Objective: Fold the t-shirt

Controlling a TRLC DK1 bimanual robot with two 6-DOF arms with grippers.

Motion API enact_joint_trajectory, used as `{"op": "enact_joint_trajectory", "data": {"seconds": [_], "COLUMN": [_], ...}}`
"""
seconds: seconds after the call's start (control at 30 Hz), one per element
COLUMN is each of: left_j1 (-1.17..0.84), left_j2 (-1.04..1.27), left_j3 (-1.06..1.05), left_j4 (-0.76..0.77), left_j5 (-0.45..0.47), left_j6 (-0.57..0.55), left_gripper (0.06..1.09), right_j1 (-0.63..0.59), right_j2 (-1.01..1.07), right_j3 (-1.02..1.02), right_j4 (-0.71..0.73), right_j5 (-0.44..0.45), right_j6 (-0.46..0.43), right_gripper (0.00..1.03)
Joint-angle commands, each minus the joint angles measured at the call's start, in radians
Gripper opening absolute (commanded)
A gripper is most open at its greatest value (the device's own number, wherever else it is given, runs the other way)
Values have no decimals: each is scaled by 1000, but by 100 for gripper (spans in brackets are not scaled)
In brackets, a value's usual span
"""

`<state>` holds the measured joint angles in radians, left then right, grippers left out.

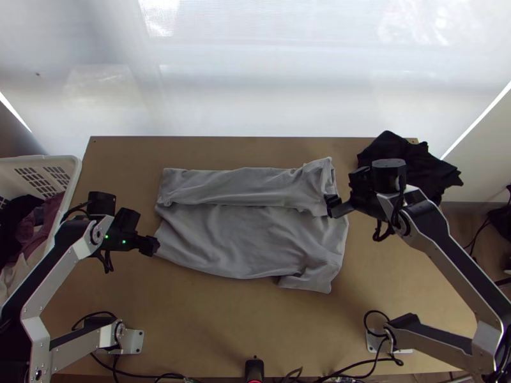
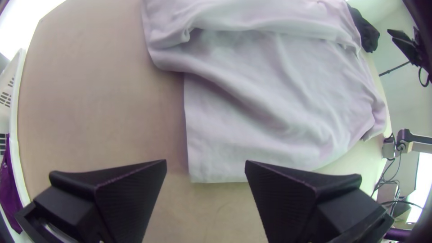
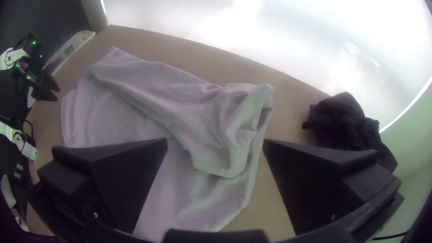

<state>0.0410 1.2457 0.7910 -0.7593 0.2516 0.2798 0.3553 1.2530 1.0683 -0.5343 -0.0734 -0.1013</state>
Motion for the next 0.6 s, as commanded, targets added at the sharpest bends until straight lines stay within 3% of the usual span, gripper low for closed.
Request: {"op": "enact_joint_trajectory", "data": {"seconds": [0.0, 0.13, 0.2, 0.27, 0.43, 0.57], "left_j1": [-9, -10, -9, -10, -12, -20], "left_j2": [1, 34, 46, 52, 61, 63], "left_j3": [-73, -96, -104, -104, -107, -110], "left_j4": [66, 120, 140, 143, 158, 169], "left_j5": [3, 3, 3, 3, 15, 41], "left_j6": [-22, -42, -48, -56, -60, -60], "left_gripper": [91, 90, 80, 80, 64, 39], "right_j1": [70, 71, 71, 71, 71, 71], "right_j2": [-73, -84, -87, -90, -99, -110], "right_j3": [-14, -19, -19, -21, -27, -33], "right_j4": [-79, -93, -99, -107, -112, -118], "right_j5": [-3, -3, -3, -2, -2, -2], "right_j6": [6, 2, -1, -8, -11, -15], "right_gripper": [99, 99, 99, 99, 99, 99]}}
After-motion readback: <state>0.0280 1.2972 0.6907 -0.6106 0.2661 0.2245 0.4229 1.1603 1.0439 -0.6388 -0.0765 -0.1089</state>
